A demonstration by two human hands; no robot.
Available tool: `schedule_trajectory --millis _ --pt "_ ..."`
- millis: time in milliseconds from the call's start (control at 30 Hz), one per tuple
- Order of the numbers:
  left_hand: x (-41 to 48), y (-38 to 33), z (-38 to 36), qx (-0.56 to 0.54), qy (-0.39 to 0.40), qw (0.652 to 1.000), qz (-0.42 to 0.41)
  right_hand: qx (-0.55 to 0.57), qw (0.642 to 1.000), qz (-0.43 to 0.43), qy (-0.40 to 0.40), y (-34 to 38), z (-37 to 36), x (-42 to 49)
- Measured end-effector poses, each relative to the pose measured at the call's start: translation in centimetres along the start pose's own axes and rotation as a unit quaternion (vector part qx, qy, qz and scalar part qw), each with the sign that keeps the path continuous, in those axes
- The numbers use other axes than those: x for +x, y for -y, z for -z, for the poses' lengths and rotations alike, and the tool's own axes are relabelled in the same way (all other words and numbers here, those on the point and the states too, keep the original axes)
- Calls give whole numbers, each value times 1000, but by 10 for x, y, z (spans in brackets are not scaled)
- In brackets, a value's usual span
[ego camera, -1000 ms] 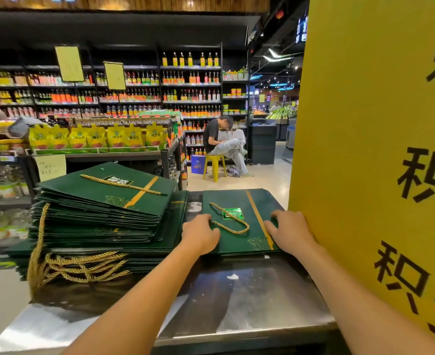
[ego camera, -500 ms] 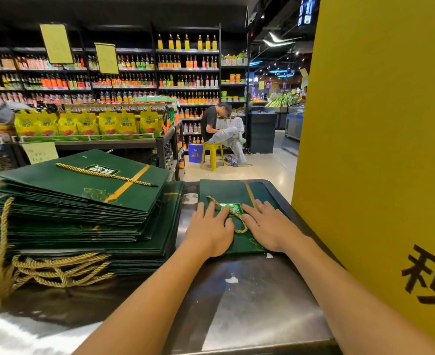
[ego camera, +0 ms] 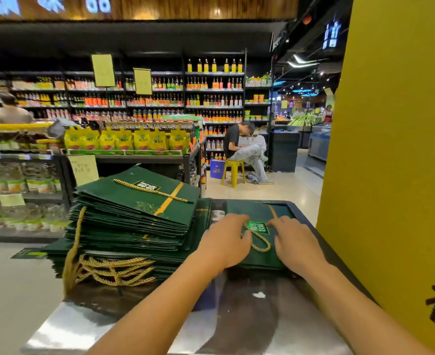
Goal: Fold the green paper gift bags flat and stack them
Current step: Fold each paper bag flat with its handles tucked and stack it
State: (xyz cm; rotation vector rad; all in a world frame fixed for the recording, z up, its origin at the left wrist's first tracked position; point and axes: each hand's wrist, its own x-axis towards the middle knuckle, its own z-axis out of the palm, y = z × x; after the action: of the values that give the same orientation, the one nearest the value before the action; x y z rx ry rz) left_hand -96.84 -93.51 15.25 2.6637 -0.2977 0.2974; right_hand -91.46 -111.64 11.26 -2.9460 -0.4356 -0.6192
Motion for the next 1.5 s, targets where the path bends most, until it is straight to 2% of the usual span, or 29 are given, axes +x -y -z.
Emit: schedule_trajectory --millis 67,133,233,333,467,567,633,733,833,1100,1267,1367,1500 --pt "-24 -1 37 -17 -48 999 -12 149 988 -3 -31 20 12 -1" --pt "-48 3 78 -16 -107 994 -12 288 957 -12 -30 48 30 0" --pt "-79 19 140 28 -161 986 10 397 918 4 1 94 54 3" --pt "-102 53 187 95 -186 974 92 467 884 -8 29 128 66 8" --pt "-115 103 213 68 -208 957 188 489 865 -94 65 150 76 13" --pt "-113 127 211 18 -179 957 229 497 853 -125 98 158 79 16" --pt "-109 136 206 6 -181 955 236 503 847 -126 116 163 79 18" --pt "-108 135 200 -13 -222 948 226 501 847 -129 123 168 73 21" --pt "-106 134 196 -53 -246 941 227 518 831 -155 130 171 70 20" --pt "-101 137 180 -132 -270 918 259 608 747 -225 144 168 66 11" --pt "-101 134 165 -216 -276 904 246 646 712 -230 151 170 71 6" --pt "-103 139 163 -236 -296 889 257 707 663 -215 116 169 74 4" --pt "-112 138 164 -225 -290 899 240 786 580 -195 82 165 74 -1"
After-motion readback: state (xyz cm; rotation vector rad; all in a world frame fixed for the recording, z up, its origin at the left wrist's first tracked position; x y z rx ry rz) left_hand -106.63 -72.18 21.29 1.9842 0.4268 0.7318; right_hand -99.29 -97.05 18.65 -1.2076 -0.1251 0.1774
